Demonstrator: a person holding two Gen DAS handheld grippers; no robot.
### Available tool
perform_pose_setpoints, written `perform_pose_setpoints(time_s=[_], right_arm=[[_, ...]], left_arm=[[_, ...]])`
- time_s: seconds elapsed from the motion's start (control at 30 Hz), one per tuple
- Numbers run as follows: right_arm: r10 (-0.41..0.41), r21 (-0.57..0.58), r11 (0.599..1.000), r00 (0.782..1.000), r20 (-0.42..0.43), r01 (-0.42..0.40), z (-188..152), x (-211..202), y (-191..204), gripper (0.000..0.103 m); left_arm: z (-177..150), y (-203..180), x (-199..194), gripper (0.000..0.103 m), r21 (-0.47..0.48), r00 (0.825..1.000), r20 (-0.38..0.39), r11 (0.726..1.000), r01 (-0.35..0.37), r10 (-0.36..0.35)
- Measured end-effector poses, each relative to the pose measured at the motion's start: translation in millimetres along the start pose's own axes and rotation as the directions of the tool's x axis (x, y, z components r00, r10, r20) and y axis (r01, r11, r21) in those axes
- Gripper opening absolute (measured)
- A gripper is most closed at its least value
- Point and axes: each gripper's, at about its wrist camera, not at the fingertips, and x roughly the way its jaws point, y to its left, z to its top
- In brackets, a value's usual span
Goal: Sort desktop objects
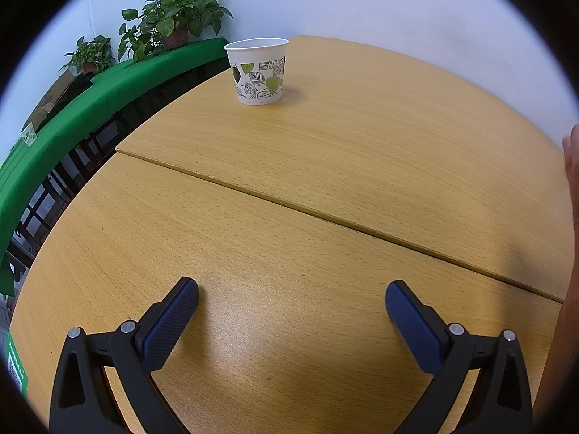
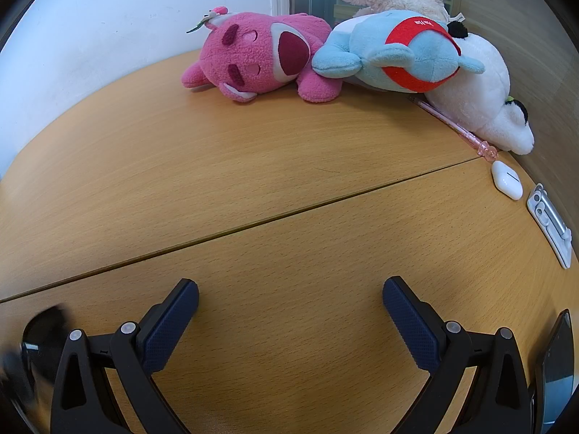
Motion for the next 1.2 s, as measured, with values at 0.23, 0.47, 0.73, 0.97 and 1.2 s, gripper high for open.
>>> perform_pose_setpoints(time_s=[0.23,0.47,0.73,0.97,1.2], right_arm=[[0.000,0.000,1.000,1.000,0.001,0.000,-0.4,1.5,0.9,0.103],[0.000,0.000,1.000,1.000,0.000,0.000,-0.2,1.6,0.5,0.103],[0.000,-0.001,1.000,1.000,0.000,0.000,-0.3,1.8,0.6,0.103],[0.001,0.000,1.000,1.000,0.000,-0.001,-0.6,2.1,0.7,0.103],[0.002,-0.002,1.000,1.000,0.000,-0.002,0.2,3.0,0.5,0.103]], left_arm=[[0.0,0.0,-0.2,0.103,0.000,1.000,0.000,1.000,0.000,0.000],[0.2,-0.2,-0.5,0.103,0.000,1.000,0.000,1.000,0.000,0.000],[0.0,0.0,-0.3,0.103,0.000,1.000,0.000,1.000,0.000,0.000],[0.0,0.1,-0.3,0.103,0.000,1.000,0.000,1.000,0.000,0.000],[0.0,0.1,-0.3,0.103,0.000,1.000,0.000,1.000,0.000,0.000]])
